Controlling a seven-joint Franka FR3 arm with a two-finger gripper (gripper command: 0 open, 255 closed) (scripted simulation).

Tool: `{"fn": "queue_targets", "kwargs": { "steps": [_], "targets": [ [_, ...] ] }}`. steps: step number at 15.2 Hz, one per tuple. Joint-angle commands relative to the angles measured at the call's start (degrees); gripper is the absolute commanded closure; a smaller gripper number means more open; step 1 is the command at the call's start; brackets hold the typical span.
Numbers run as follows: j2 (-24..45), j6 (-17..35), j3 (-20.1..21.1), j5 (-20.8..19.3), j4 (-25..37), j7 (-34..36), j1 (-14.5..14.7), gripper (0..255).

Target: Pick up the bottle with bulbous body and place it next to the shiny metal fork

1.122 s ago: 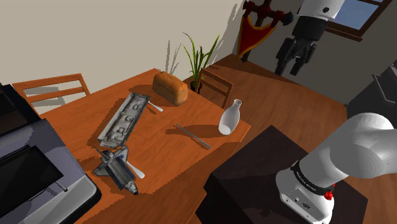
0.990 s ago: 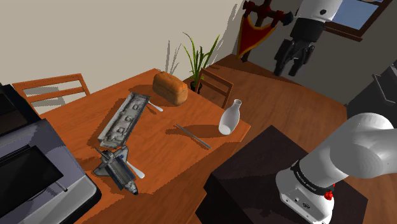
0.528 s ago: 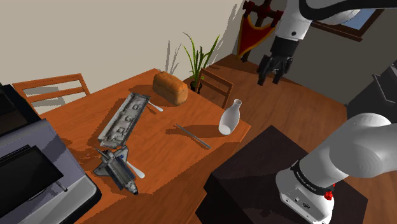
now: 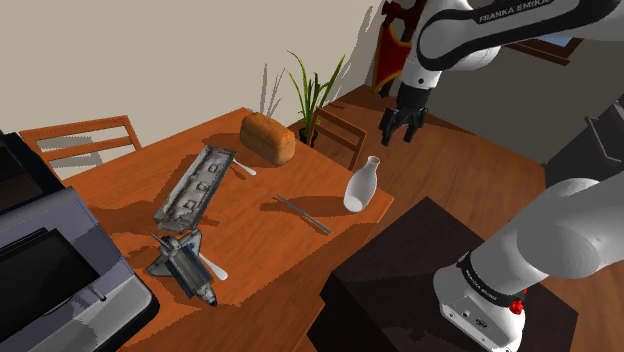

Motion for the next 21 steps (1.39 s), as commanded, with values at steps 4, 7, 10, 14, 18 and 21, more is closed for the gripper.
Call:
{"fn": "queue_targets", "kwargs": {
  "steps": [4, 7, 10, 14, 18, 21],
  "targets": [
    [10.48, 7.95, -0.97, -0.71, 2.22, -1.52, -0.50, 0],
    [17.38, 12.10, -1.53, -0.82, 4.73, -2.50, -0.85, 0],
    [24.33, 15.65, -1.95, -0.76, 7.91, -3.46, -1.30, 0],
    [29.95, 19.23, -2.07, -0.43, 9.80, -4.23, -1.73, 0],
    [32.07, 22.34, -1.90, 0.08, 8.79, -4.58, -1.84, 0],
    [32.96, 23.56, -1.82, 0.29, 8.45, -4.74, -1.90, 0]
  ]
}}
